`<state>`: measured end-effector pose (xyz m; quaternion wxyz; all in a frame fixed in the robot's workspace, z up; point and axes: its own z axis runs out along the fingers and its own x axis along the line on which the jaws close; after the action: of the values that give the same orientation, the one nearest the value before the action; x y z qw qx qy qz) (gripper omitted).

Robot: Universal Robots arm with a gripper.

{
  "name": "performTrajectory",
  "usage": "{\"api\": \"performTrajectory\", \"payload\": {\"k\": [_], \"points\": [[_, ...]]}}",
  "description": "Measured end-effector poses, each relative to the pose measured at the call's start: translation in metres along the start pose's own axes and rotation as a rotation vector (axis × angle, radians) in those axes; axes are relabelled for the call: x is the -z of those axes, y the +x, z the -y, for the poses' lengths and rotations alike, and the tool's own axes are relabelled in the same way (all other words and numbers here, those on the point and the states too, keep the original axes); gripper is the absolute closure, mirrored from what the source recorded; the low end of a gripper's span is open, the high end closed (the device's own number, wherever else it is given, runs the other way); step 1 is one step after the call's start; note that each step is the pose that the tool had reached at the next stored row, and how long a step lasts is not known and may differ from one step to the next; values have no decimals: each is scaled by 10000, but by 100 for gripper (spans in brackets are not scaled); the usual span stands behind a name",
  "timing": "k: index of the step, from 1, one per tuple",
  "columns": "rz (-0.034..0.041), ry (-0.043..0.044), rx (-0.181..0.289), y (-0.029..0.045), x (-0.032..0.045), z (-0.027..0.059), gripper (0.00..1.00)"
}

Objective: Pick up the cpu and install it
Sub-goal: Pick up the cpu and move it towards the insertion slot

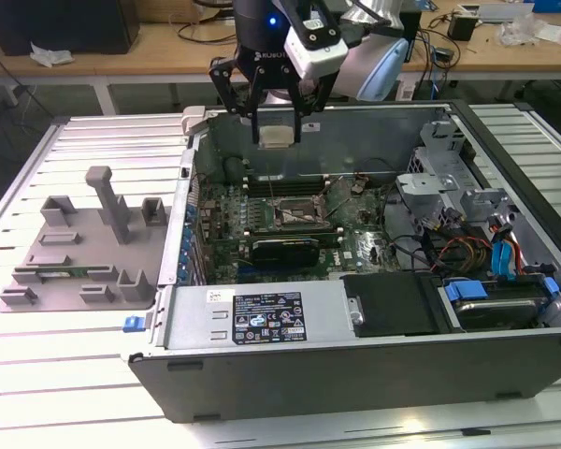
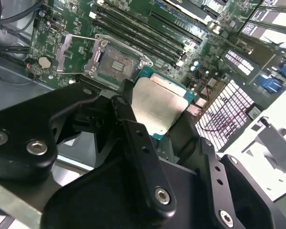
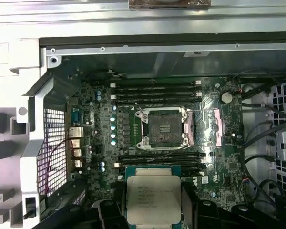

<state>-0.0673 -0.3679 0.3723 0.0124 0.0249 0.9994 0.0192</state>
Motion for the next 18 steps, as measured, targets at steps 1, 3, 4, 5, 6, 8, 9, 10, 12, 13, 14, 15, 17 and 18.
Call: {"api": "performTrajectory", "payload": {"k": [1, 3, 4, 5, 6, 8, 9, 10, 12, 13, 14, 15, 17, 18], "points": [[-2, 0, -1, -7, -38, 1, 45], [-4, 1, -1, -12, -75, 2, 45], [-4, 1, -1, -13, -94, 3, 45], [-5, 2, -1, -16, -113, 4, 45], [-7, 4, 0, -19, -134, 4, 45], [-7, 2, -1, -22, -212, 7, 45], [-7, 2, 1, -23, -228, 7, 45], [-7, 2, -1, -24, -265, 9, 45], [-7, 2, -1, -23, -331, 11, 45], [-7, 2, 0, -23, -358, 12, 45], [-7, 2, 0, -22, -381, 13, 45], [-7, 2, 0, -22, -400, 14, 45], [-9, 3, -1, -39, -460, 15, 45], [-25, 5, -1, -92, -543, -3, 45]]}}
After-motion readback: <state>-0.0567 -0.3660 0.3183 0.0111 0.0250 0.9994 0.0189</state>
